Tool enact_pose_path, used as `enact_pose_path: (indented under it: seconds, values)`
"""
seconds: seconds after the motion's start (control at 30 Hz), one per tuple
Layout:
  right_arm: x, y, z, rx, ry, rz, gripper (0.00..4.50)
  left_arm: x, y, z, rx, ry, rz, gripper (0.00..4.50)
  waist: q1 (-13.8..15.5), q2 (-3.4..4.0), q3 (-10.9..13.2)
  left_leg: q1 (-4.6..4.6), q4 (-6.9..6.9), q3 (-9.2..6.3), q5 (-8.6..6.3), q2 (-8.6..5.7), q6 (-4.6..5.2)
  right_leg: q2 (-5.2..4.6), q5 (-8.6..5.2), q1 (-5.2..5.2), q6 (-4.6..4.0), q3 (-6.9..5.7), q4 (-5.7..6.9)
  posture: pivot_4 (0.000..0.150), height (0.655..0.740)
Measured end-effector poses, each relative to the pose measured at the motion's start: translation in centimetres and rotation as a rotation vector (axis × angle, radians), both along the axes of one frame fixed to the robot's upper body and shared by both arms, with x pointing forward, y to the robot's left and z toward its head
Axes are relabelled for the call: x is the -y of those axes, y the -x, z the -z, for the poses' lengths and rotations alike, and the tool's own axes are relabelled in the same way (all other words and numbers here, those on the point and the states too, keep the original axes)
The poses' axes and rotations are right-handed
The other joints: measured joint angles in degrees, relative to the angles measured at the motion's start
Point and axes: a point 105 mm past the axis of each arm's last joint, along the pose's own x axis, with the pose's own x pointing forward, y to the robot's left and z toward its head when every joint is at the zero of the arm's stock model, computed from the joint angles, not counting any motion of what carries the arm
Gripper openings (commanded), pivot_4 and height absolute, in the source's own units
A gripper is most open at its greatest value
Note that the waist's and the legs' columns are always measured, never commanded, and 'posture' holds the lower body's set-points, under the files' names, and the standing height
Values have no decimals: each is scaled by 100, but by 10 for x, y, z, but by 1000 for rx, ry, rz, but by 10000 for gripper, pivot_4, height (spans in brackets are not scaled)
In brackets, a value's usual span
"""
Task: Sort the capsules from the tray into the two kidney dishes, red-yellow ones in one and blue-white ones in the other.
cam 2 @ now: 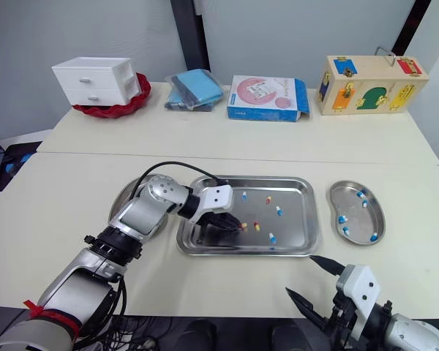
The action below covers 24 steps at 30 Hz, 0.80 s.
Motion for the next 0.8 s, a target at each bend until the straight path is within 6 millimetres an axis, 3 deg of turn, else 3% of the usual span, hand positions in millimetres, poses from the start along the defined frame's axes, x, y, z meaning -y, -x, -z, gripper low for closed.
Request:
enact_pose_path:
  seconds: [0.17,0.37,0.47,0.6,0.8]
  values:
    - [-3,1,1,-4,-6,-13,45000,-5,4,-2,-14,4,1,351,-6,0,0,0,-1,0,0,0,0,0,0,-1,0,0,0,1500,7400]
    - [-8,4,0,-12,16,-87,45000,-31,8,-19,-15,8,-73,351,-1,0,1,-2,-2,0,0,1,0,0,0,-4,0,0,-1,1500,7400]
    - [-11,9,0,-15,43,-170,45000,-62,16,-26,-27,-7,-159,351,-32,2,2,-1,-4,1,0,5,0,1,0,-6,0,2,0,1500,7400]
    - [-10,9,1,-23,69,-249,45000,-125,24,-42,-17,-60,-380,351,-38,0,3,-1,-4,-2,0,8,0,3,-1,-6,-1,-2,0,1500,7400]
    - [-13,0,2,-7,66,-305,45000,-171,32,-56,15,-73,-574,351,45,-5,5,-3,-2,-3,0,4,0,-2,-1,-5,0,-6,-2,1500,7400]
